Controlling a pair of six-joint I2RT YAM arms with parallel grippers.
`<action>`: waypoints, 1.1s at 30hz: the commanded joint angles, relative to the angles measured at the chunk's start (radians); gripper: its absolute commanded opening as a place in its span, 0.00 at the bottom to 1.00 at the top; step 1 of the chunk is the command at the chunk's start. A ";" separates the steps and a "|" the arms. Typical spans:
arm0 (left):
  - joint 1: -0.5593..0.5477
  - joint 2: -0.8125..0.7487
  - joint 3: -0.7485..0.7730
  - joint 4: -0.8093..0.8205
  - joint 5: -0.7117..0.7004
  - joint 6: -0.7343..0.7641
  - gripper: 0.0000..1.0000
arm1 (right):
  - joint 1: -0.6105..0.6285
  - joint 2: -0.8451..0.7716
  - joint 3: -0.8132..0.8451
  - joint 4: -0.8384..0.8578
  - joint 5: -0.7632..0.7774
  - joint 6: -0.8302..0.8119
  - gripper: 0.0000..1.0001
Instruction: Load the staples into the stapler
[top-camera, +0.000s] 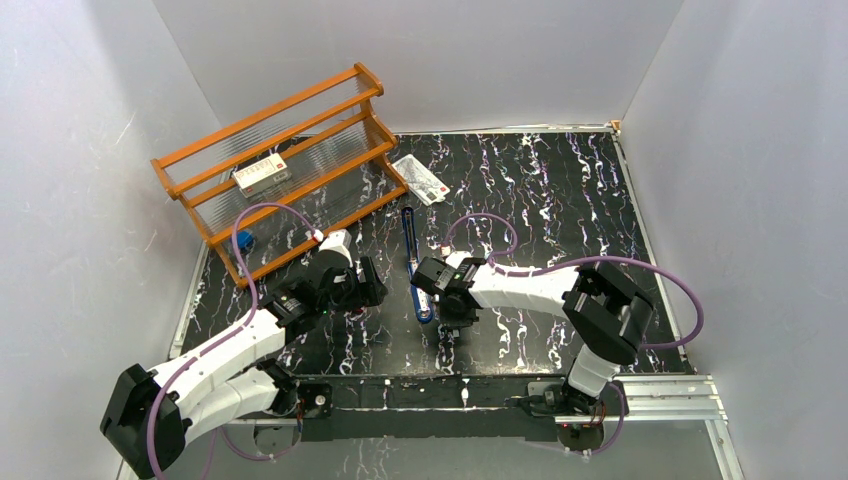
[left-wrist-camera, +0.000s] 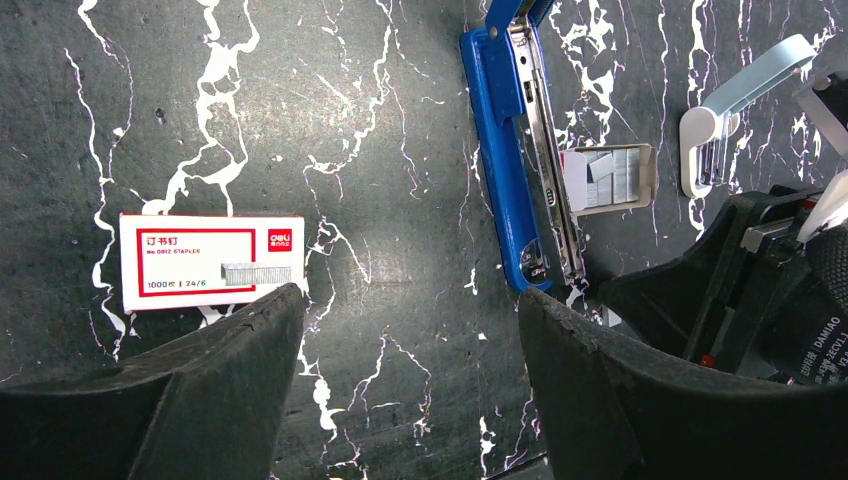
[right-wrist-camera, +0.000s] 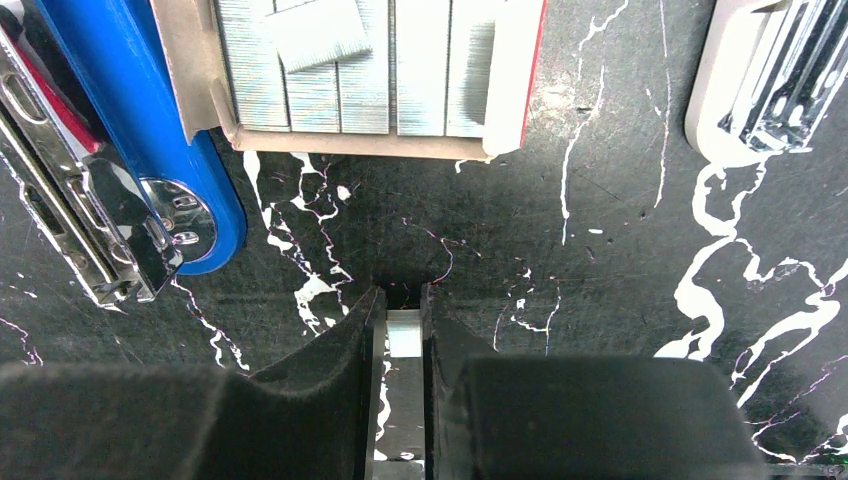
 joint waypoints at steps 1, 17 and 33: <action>0.006 -0.007 0.009 0.007 -0.011 0.011 0.76 | -0.004 0.008 -0.023 0.006 0.072 0.023 0.22; 0.006 -0.005 0.014 0.006 0.002 0.000 0.76 | -0.035 -0.130 -0.020 -0.001 0.238 -0.044 0.23; 0.007 0.061 0.017 0.056 0.051 -0.041 0.76 | -0.313 -0.332 -0.140 0.149 0.208 -0.300 0.26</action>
